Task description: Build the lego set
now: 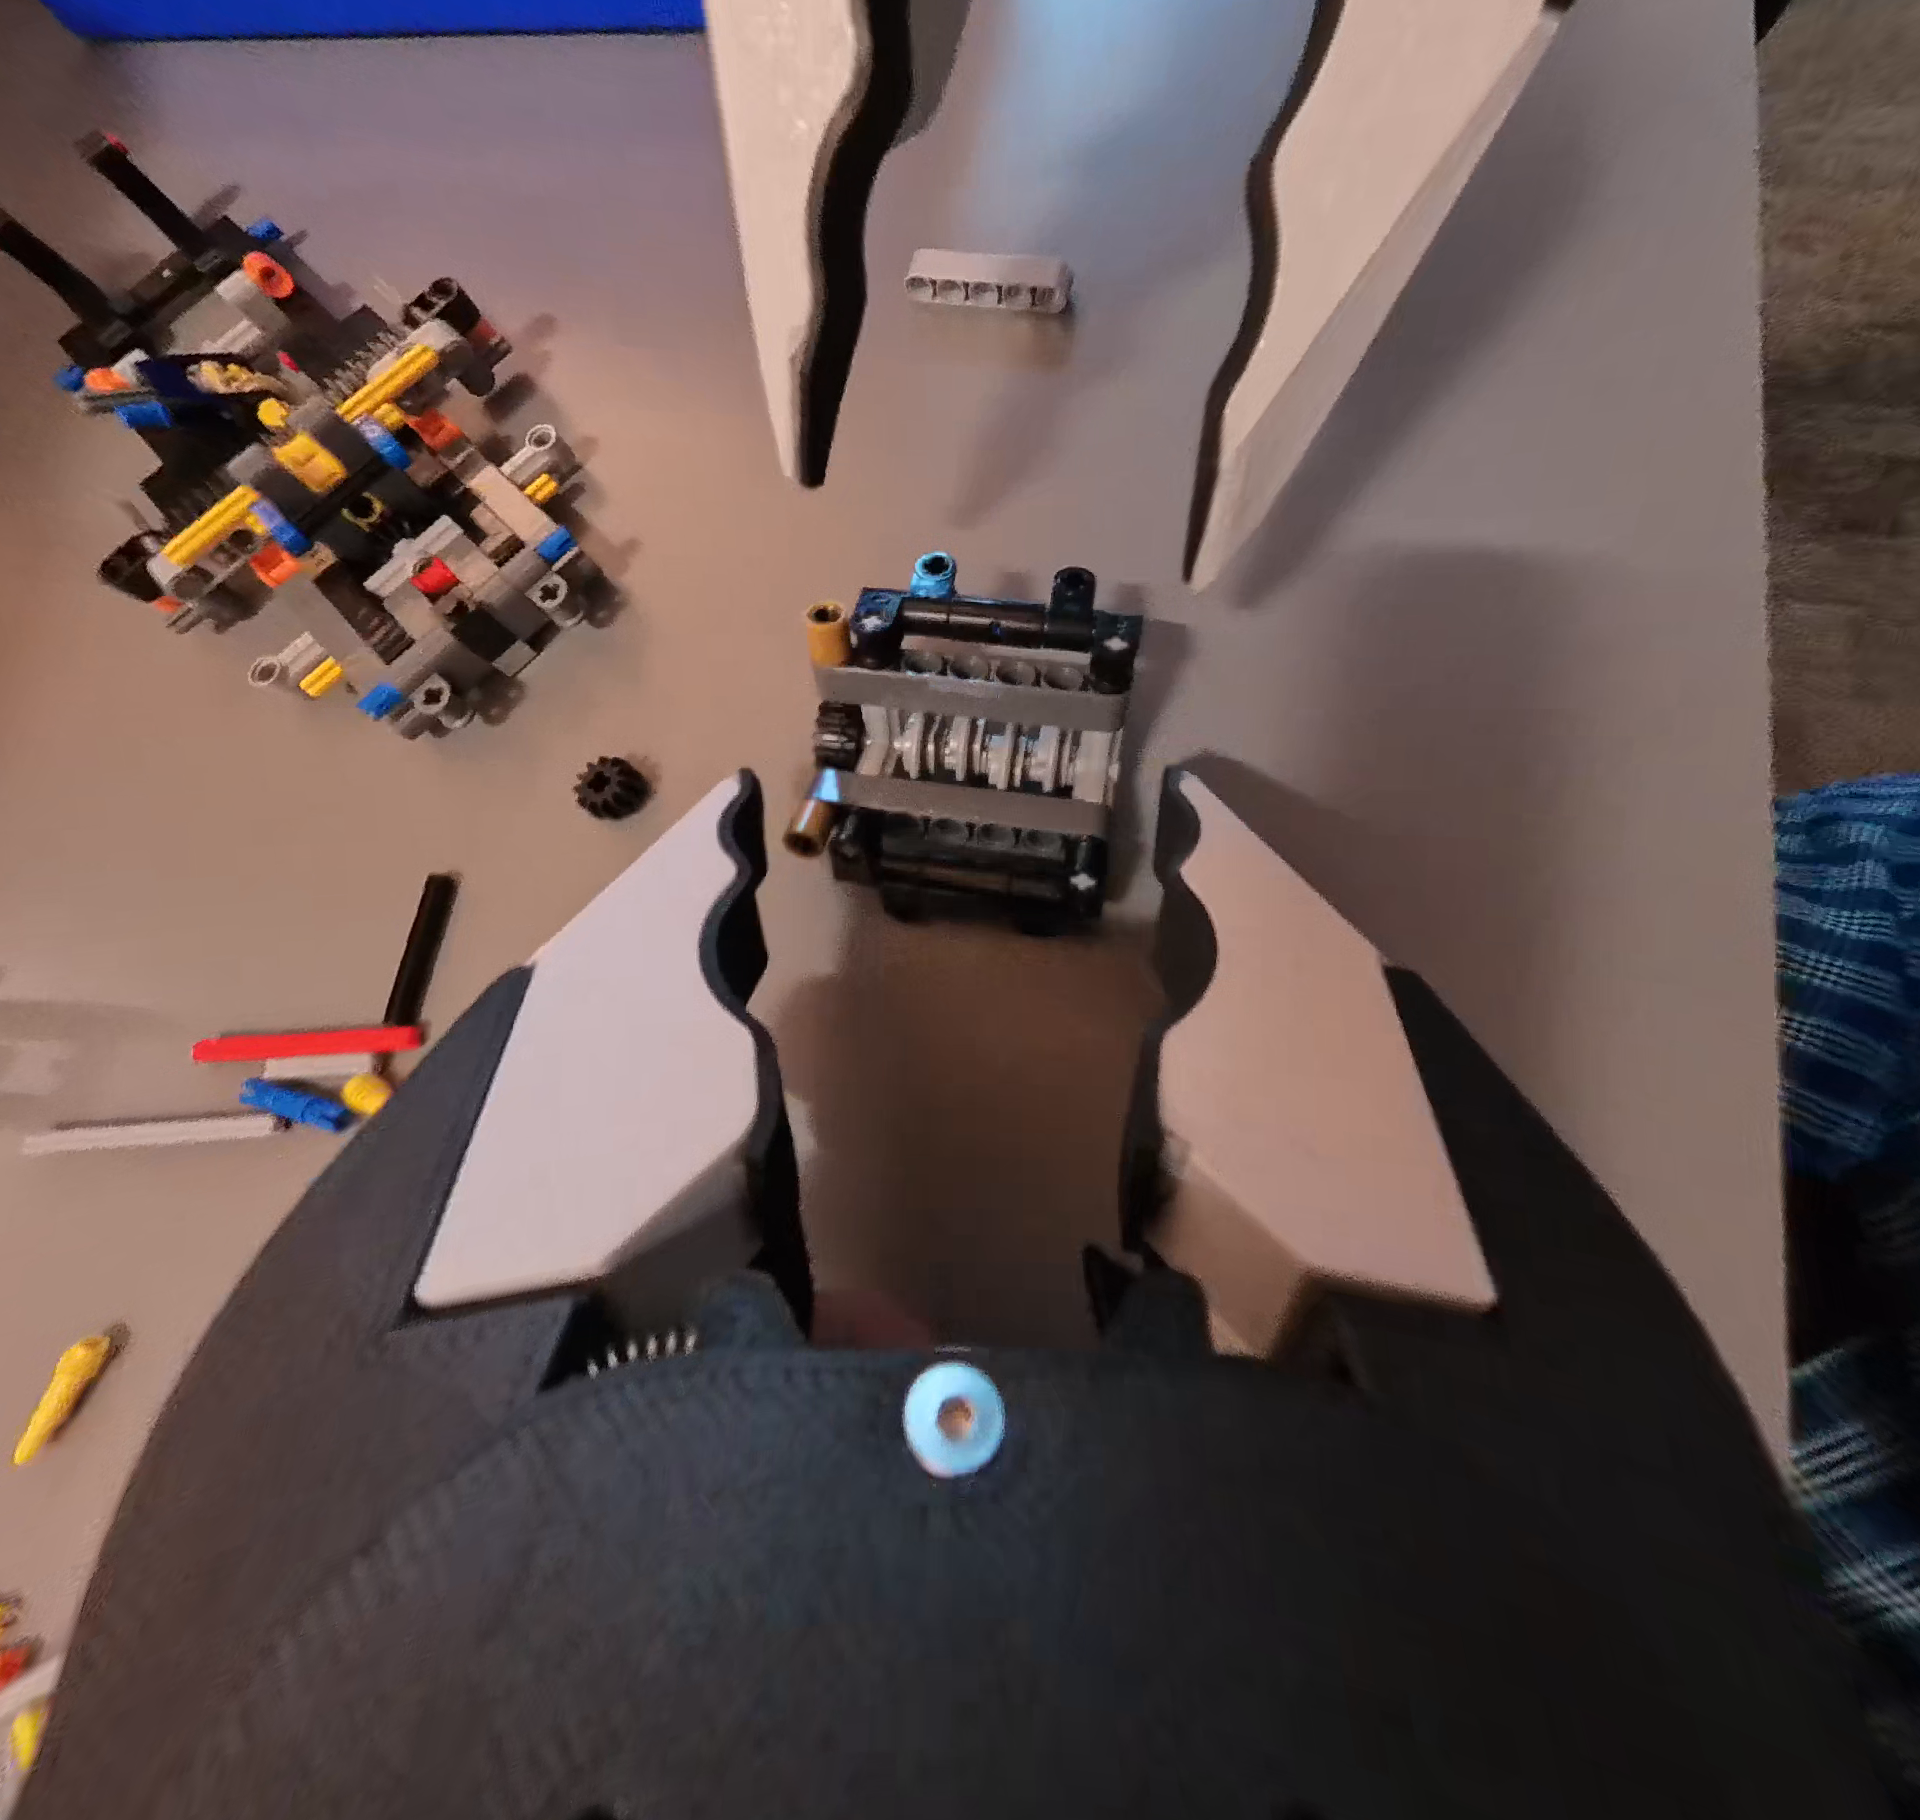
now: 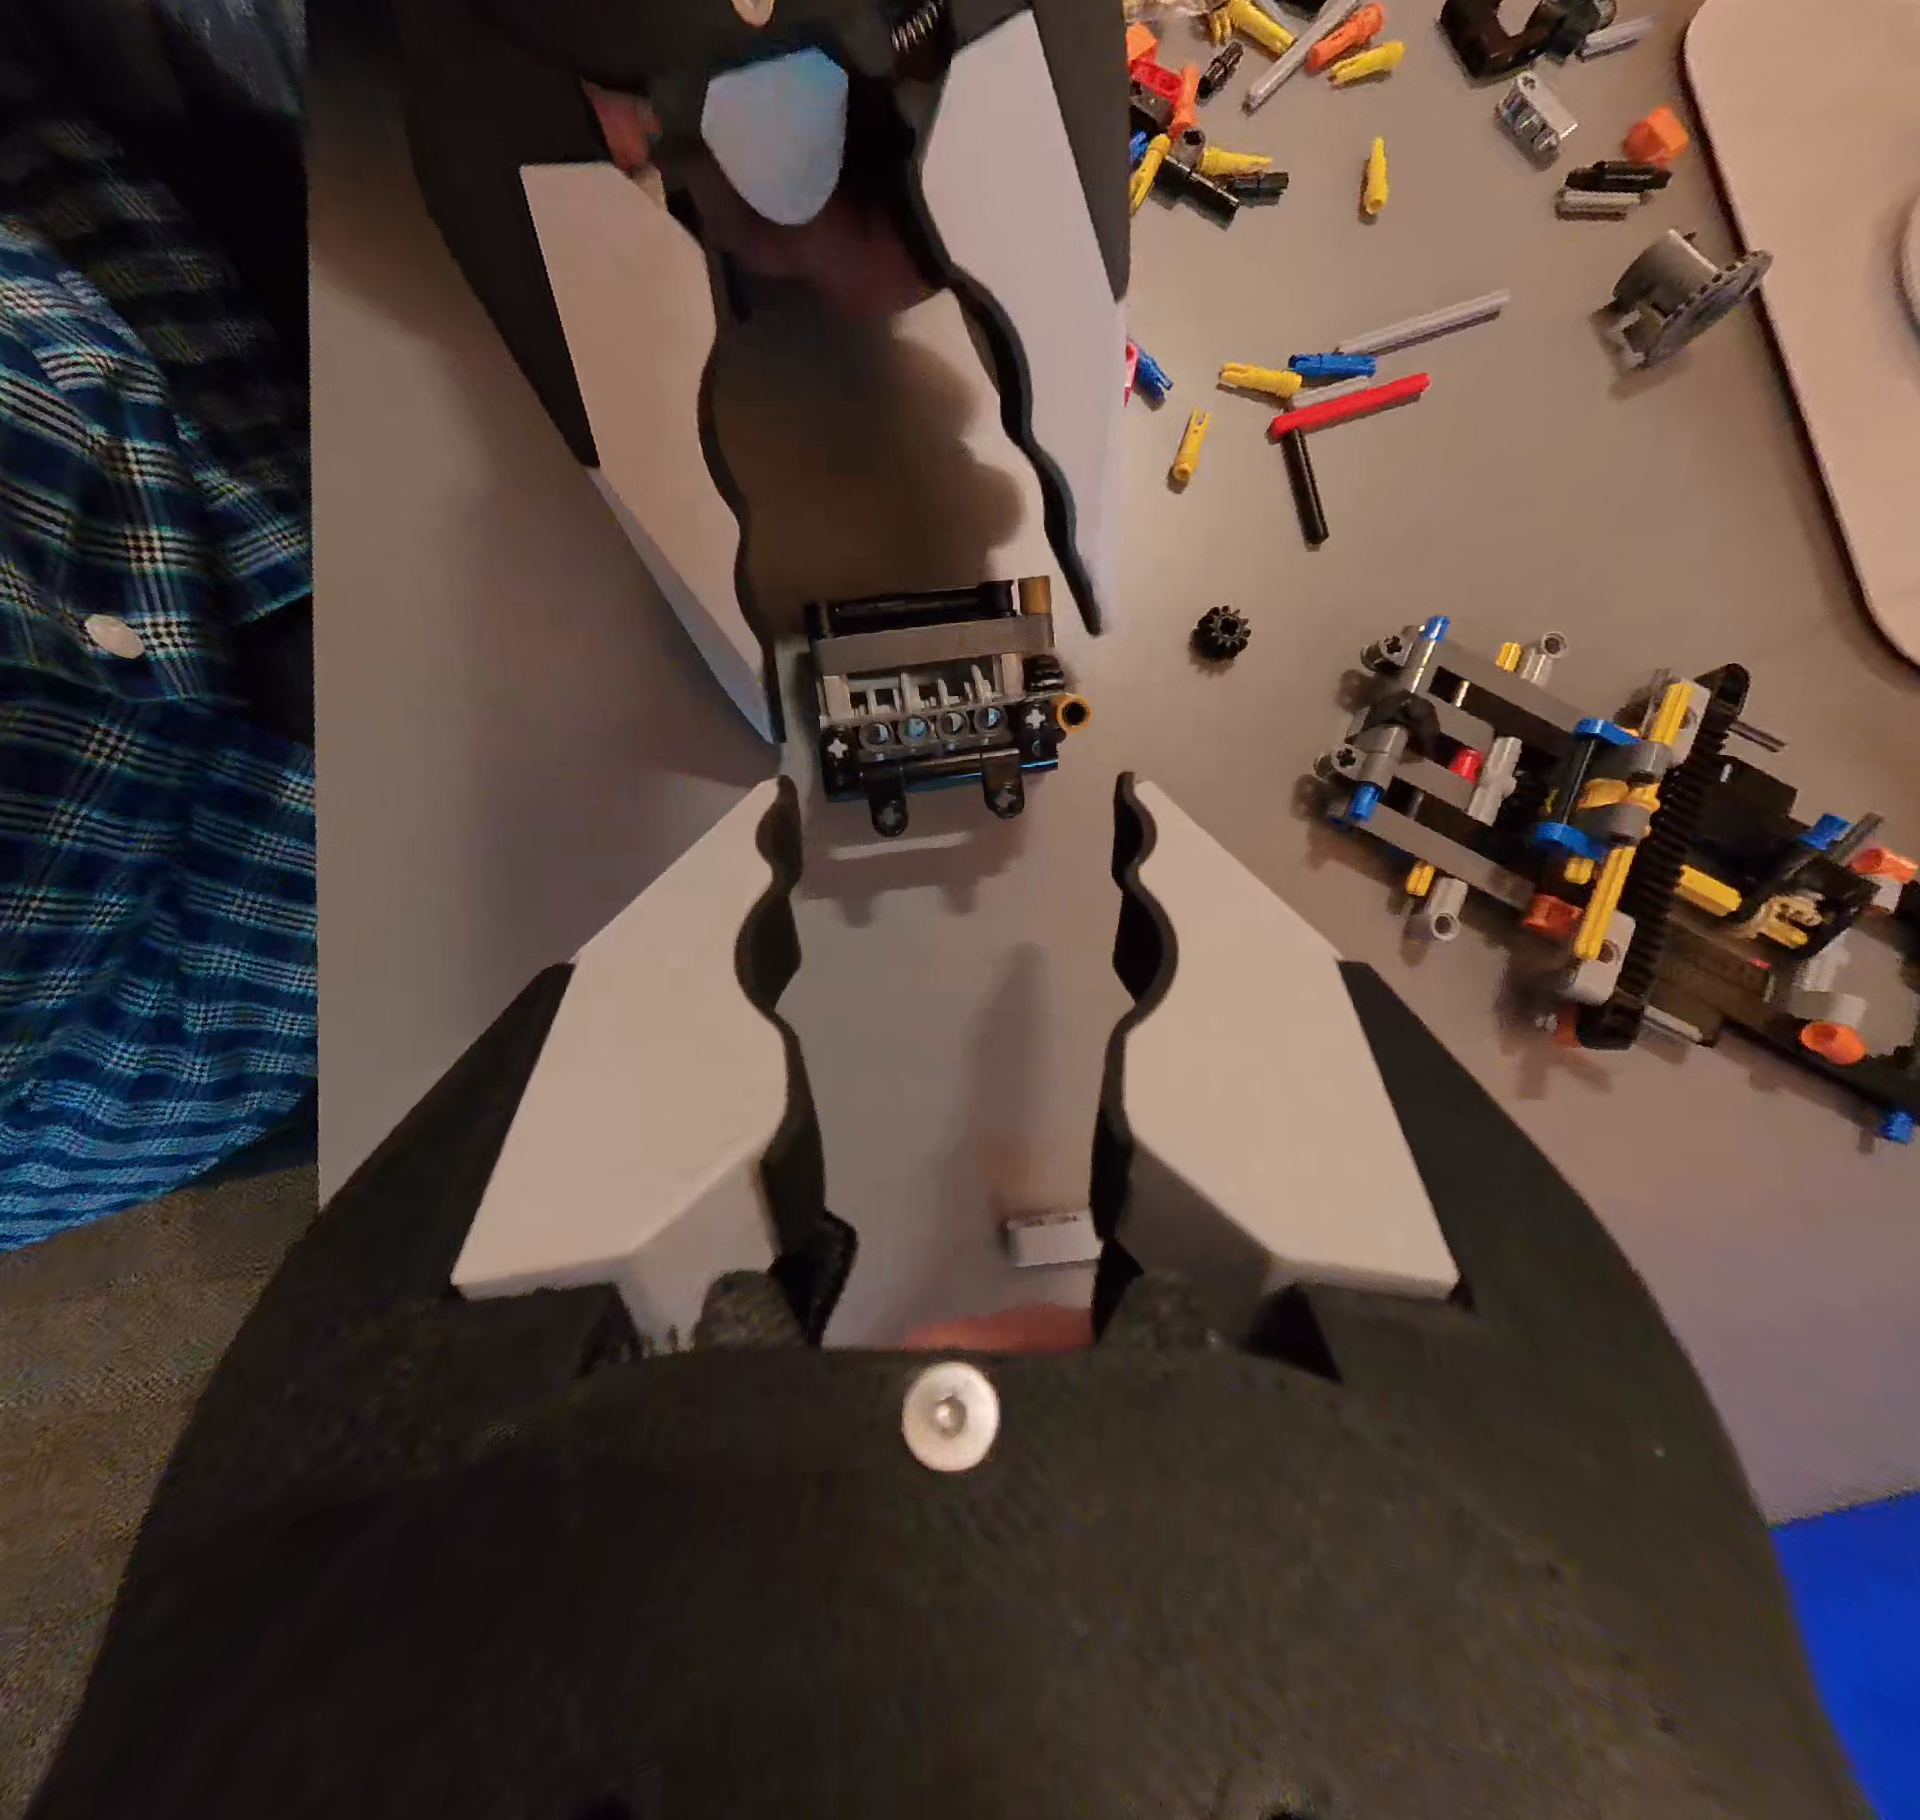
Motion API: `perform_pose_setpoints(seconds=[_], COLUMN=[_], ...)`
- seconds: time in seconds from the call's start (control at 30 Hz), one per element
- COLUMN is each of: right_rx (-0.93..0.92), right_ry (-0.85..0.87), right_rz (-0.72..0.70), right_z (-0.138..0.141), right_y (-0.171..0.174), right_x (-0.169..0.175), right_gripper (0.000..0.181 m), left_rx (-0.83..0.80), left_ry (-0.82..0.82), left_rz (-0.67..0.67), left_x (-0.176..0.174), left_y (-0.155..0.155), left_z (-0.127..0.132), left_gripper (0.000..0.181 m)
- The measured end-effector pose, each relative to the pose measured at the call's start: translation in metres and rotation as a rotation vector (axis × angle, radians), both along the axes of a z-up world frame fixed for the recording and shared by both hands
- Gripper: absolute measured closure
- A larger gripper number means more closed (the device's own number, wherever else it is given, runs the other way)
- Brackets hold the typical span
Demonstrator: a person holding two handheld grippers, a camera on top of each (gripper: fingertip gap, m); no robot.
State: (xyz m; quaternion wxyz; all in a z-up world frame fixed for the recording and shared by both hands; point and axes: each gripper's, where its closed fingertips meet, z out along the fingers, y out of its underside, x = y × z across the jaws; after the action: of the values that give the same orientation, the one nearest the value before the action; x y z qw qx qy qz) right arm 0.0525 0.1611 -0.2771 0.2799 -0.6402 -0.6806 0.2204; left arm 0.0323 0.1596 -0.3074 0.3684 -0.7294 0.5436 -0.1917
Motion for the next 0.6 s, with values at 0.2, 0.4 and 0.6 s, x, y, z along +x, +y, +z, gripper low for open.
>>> perform_pose_setpoints(seconds=[0.2,0.4,0.6], right_rx=[0.004,-0.006,-0.123], right_ry=[0.011,0.039,0.159], right_rz=[-0.005,-0.008,-0.043], right_z=[-0.012,-0.019,-0.011], right_y=[-0.001,-0.002,0.001], right_x=[-0.003,-0.010,-0.011], right_gripper=[0.120,0.132,0.133], left_rx=[-0.004,-0.001,-0.031], left_ry=[0.019,0.030,-0.028], left_rz=[0.007,-0.007,0.000], left_x=[-0.010,-0.006,-0.005], left_y=[-0.004,-0.001,0.003], left_z=[-0.002,-0.004,0.004], left_gripper=[0.106,0.121,0.122])
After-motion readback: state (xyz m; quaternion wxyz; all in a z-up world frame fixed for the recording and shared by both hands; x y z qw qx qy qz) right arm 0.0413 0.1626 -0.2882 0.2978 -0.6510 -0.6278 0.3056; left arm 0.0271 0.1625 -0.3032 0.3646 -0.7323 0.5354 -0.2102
